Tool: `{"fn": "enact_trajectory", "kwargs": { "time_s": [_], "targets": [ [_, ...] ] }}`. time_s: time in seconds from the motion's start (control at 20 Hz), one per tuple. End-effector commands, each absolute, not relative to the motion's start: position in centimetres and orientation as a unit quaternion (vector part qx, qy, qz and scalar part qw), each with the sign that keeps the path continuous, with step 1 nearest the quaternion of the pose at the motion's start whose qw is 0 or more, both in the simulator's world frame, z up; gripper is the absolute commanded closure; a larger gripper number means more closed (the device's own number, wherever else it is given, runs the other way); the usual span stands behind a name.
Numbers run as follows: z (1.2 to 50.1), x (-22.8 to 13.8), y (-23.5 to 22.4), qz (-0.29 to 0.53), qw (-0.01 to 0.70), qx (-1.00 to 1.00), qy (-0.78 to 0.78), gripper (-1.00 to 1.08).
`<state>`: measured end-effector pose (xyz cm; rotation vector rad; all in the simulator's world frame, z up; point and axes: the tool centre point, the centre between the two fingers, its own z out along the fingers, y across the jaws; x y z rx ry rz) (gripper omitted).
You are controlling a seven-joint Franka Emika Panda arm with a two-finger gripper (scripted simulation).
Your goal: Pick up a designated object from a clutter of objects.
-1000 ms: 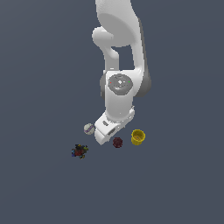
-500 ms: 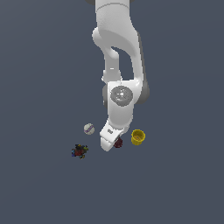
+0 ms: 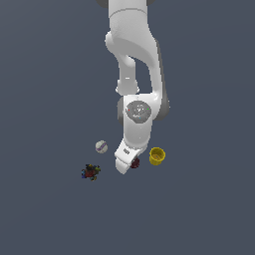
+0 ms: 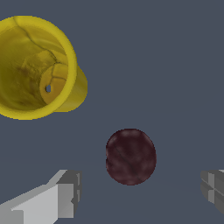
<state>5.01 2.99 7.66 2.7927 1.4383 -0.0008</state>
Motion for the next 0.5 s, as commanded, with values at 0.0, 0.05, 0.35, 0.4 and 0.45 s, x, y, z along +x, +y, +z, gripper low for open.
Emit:
{"fn": "enact_trajectory", "kwargs": {
  "time_s": [0.0,0.05,0.35,0.4,0.45],
  "targets": [
    [7.1,5.0,3.0,-0.001,0.000,0.889,0.458,-0.92],
    [6.7,5.0,3.0,0.000,0.000,0.889,0.458,-0.92],
    [3.8,4.9,3.0,0.000,0.000,0.888,0.460,-0.92],
    [3.5,4.9,3.0,0.000,0.000,0.888,0.460,-0.92],
    [3.2,4.9,3.0,0.000,0.000,0.888,0.460,-0.92]
  ]
}}
